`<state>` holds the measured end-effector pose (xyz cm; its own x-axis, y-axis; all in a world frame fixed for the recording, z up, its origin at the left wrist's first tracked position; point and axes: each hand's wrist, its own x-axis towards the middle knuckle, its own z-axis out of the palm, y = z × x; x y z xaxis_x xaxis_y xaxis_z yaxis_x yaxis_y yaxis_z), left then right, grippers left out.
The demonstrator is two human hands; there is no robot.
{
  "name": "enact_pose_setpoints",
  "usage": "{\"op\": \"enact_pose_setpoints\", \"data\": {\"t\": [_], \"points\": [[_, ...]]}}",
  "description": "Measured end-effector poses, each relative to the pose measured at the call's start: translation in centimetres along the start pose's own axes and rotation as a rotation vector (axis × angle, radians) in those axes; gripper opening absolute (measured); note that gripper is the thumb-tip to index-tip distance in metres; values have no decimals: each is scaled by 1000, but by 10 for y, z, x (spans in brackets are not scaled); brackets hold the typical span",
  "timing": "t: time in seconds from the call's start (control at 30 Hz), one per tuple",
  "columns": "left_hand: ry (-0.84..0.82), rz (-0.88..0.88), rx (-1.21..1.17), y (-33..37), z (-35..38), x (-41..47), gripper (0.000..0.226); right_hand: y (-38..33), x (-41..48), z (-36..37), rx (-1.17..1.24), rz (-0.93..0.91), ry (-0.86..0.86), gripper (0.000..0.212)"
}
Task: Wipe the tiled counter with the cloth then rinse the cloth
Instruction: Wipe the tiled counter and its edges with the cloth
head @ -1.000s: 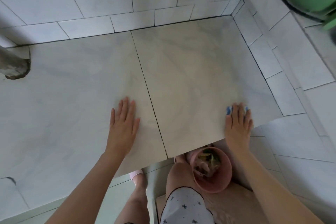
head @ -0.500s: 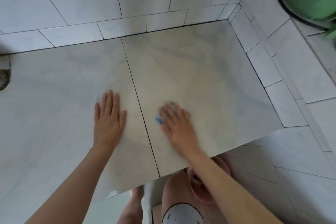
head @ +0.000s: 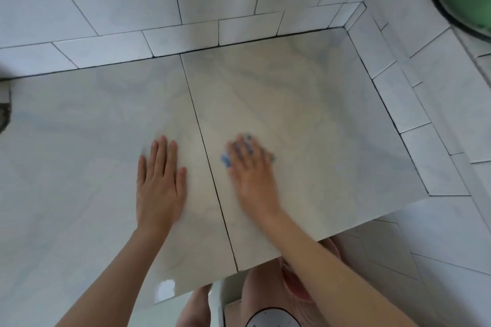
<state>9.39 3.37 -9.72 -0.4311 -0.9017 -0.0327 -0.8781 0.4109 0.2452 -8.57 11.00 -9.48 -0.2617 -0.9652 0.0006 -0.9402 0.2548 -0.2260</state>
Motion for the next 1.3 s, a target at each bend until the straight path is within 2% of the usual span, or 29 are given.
{"op": "enact_pose_setpoints", "data": {"t": [0.1,0.2,0.27,0.4,0.47,0.53,0.6,0.67,0.73,0.8,0.87,0.93,1.0,1.07,1.17,1.23,1.3], "points": [[-5,-2,13,0,0,0,57,-27,-8,2,-1,-242,-109,48],[-1,-1,16,0,0,0,57,13,19,-1,-40,-338,-147,49],[-2,-1,18,1,-1,0,56,58,49,-11,-38,-191,-117,54],[-2,-8,34,1,-1,-1,56,152,91,-36,-129,231,-67,67],[-3,-5,42,2,-1,0,56,158,99,-38,-125,387,-44,57],[-3,-1,51,2,-1,0,56,133,108,-30,-99,463,-13,50],[-3,0,55,1,-1,0,56,91,114,-18,-88,339,13,49],[-2,-1,50,1,-1,0,56,39,113,-3,-84,108,31,50],[-4,-6,41,2,-2,0,56,-16,102,10,-78,-111,-29,49],[-8,-7,50,2,-3,0,56,-51,96,11,-89,-249,-135,51],[-10,-7,48,2,-2,1,56,-45,107,13,-117,-354,-190,52],[6,-8,6,0,-3,1,55,-15,124,8,-134,-381,-179,51],[52,-22,-80,1,-7,6,52,27,147,-3,-117,-257,-125,55],[93,-47,-144,2,-11,16,47,74,163,-18,-120,-43,-105,58],[101,-33,-110,5,-10,40,49,130,173,-37,-109,297,-69,51],[90,-28,-92,9,-4,56,52,132,181,-39,-69,458,-59,52],[76,-56,-68,15,2,65,54,103,192,-29,-68,447,-38,51]]}}
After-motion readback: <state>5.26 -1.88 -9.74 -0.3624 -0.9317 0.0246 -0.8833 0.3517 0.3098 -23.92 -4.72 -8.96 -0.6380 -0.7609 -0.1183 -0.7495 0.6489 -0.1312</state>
